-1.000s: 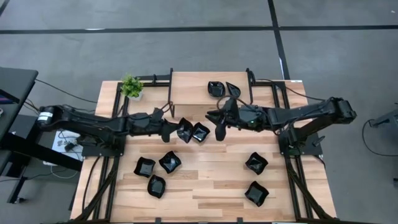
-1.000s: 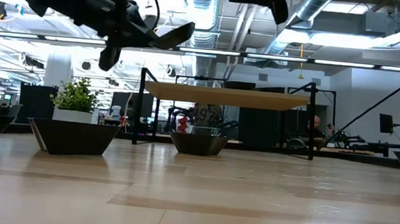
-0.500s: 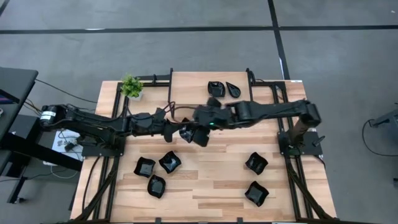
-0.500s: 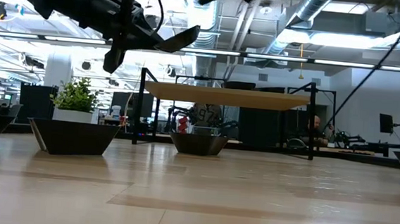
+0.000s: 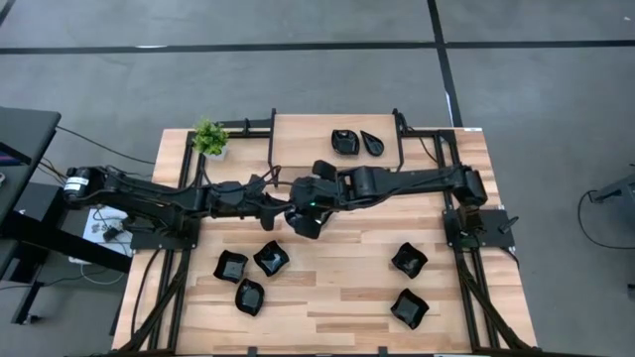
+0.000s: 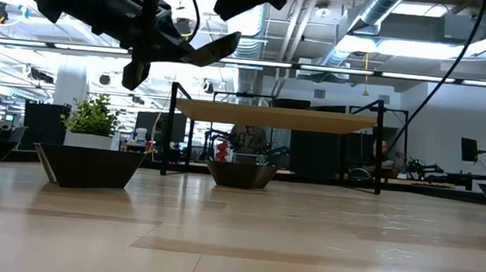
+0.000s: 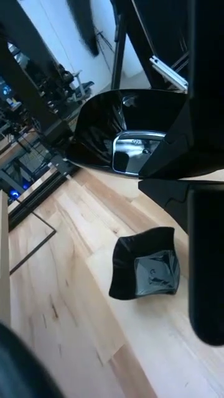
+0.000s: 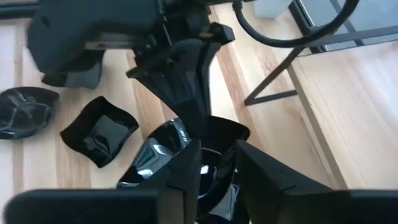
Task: Pick & Place Mini shaped plates
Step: Stack the black leaf shaped plate on top of the black leaf shaped plate on the shelf
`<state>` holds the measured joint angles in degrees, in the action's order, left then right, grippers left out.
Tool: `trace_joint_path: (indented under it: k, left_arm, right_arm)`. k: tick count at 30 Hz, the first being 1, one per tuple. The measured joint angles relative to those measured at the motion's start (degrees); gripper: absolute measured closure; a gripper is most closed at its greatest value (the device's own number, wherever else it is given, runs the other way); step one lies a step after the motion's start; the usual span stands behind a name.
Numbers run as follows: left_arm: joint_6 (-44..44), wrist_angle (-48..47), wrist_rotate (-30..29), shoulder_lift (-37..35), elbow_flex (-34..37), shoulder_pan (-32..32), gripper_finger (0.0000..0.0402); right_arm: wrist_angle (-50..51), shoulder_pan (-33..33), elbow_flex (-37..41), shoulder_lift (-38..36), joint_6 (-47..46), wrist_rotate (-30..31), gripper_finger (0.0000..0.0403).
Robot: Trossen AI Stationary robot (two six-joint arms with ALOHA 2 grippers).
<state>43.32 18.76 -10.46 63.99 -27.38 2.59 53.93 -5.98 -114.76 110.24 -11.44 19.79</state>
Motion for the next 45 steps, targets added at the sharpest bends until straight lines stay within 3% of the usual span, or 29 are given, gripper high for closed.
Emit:
trace_joint_path:
  k: [10, 16, 34, 45]
  left_arm:
    - [-2.7, -0.2, 0.9, 0.0, 0.0, 0.0, 0.0395]
    - [-4.1, -0.3, 1.1, -0.1, 0.0, 0.9, 0.0392]
    - [-0.7, 4.1, 1.1, -0.3, 0.0, 1.9, 0.0394]
    - [0.7, 4.9, -1.5, -0.3, 0.0, 1.9, 0.0394]
  right_arm:
    - [0.4, 0.0, 0.9, 0.7, -0.3, 1.4, 0.02]
    - [1.8, -0.4, 1.0, 0.7, -0.2, 1.3, 0.0171]
    - [2.3, 0.1, 2.5, 0.7, -2.1, 1.3, 0.0197]
    - [1.5, 0.6, 2.5, 0.7, -5.1, 1.2, 0.027]
